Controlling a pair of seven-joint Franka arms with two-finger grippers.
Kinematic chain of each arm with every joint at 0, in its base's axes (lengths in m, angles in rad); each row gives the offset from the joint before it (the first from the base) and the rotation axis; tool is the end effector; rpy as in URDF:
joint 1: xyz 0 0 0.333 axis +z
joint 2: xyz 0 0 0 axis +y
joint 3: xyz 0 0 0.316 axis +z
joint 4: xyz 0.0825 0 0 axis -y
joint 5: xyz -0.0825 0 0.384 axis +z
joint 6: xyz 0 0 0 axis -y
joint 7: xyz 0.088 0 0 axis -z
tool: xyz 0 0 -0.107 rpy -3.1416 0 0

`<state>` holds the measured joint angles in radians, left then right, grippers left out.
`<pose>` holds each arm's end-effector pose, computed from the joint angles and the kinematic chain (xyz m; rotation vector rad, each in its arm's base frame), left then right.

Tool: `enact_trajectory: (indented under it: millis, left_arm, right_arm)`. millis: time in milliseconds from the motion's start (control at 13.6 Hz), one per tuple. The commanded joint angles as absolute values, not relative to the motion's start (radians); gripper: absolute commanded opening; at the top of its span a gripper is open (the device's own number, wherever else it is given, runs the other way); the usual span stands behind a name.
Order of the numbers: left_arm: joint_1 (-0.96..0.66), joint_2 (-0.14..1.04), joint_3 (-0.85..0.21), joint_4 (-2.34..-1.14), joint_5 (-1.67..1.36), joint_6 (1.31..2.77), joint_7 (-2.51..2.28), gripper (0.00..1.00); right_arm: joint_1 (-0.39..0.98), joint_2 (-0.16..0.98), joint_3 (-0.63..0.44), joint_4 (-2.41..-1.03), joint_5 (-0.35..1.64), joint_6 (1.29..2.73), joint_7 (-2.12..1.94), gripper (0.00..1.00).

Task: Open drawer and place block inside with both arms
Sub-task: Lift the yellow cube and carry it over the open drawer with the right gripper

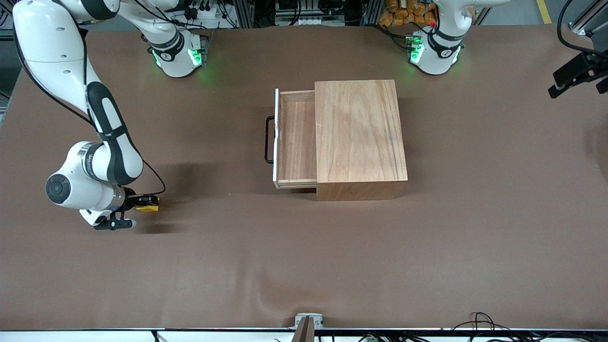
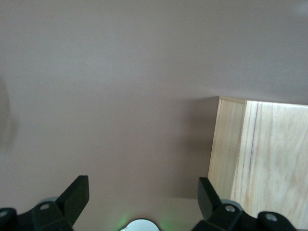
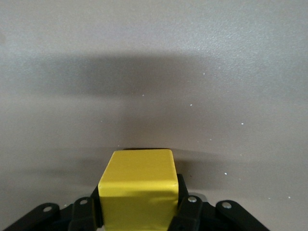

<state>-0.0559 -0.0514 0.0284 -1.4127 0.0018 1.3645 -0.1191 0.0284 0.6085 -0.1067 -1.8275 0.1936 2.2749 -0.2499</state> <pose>0.5128 -0.0134 0.7066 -3.1382 -0.1444 -0.0050 0.6292 -0.0414 0.1885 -3.0340 -0.0742 0.2128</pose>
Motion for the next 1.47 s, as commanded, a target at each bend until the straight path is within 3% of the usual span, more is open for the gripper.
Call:
enact_trajectory:
  millis: [0, 294, 515, 662, 1398]
  left_arm:
    - [-0.067, -0.129, 0.035, -1.52, 0.008, 1.385, -0.107, 1.0]
    - [-0.06, -0.068, 0.075, -1.5, -0.009, 1.433, -0.049, 1.0]
    - [-0.058, -0.058, 0.077, -1.493, 0.002, 1.434, -0.021, 1.0]
    - [-0.058, -0.058, 0.074, -1.496, 0.003, 1.433, -0.028, 1.0]
    - [-0.063, -0.052, 0.072, -1.493, 0.005, 1.434, -0.008, 1.0]
  right_arm:
    - [0.023, 0.525, -0.107, -1.827, 0.209, 2.189, -0.296, 0.01]
    - [0.034, 0.396, -0.11, -1.761, 0.195, 1.987, -0.295, 0.03]
    - [0.073, 0.365, -0.104, -1.617, 0.195, 1.748, -0.285, 0.03]
    - [0.141, 0.365, -0.104, -1.545, 0.195, 1.669, -0.237, 0.03]
    - [0.604, 0.388, -0.103, -1.539, 0.21, 1.836, 0.294, 0.03]
